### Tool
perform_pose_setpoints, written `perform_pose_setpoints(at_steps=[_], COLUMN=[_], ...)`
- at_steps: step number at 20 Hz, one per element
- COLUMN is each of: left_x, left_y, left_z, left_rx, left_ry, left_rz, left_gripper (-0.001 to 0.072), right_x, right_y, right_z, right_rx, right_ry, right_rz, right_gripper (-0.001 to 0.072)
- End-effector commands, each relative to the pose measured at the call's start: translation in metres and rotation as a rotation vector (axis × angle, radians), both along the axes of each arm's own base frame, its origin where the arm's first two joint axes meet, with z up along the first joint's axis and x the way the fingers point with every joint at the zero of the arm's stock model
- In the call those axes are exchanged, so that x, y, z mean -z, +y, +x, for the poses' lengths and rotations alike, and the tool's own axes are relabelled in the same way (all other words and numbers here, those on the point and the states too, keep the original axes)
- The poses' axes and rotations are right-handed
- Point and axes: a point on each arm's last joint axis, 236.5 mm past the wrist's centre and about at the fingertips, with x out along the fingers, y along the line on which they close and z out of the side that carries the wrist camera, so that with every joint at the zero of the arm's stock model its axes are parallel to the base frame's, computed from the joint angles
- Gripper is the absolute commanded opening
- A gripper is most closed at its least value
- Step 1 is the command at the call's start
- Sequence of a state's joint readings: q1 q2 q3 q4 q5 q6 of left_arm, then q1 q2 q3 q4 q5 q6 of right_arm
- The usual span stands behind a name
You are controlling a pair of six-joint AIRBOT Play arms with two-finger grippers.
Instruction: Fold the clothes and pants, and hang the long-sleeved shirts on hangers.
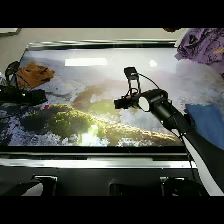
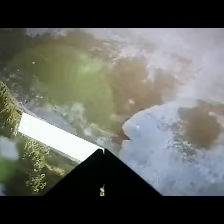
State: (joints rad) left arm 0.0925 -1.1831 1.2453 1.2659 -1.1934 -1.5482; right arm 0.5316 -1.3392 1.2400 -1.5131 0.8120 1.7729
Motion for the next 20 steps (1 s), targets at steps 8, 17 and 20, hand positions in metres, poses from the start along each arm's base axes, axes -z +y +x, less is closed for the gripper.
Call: perform_pose_setpoints(at_steps=[8,17,20], left_x=[-0.0002,-0.0013,-0.0033], left_y=[-0.0001,-0.0001,0.0009], left_z=[-0.0001,0.0021,0.0063], left_rx=[0.001,-0.002,-0.008], left_ry=[-0.001,-0.011,-0.03], left_rz=[0.001,0.0,0.001], left_gripper=[0.0016,0.0016,0.0016], right_x=[-0.0001,-0.0004,-0.0011], right_y=[0.0006,0.0009,0.0012], right_z=[-0.0001,0.0002,0.001], right_rx=[0.001,0.002,0.002], right_ry=[0.002,0.0,-0.004], right_rz=[0.002,0.004,0.006], right_gripper=[0.0026,0.0026,0.0026])
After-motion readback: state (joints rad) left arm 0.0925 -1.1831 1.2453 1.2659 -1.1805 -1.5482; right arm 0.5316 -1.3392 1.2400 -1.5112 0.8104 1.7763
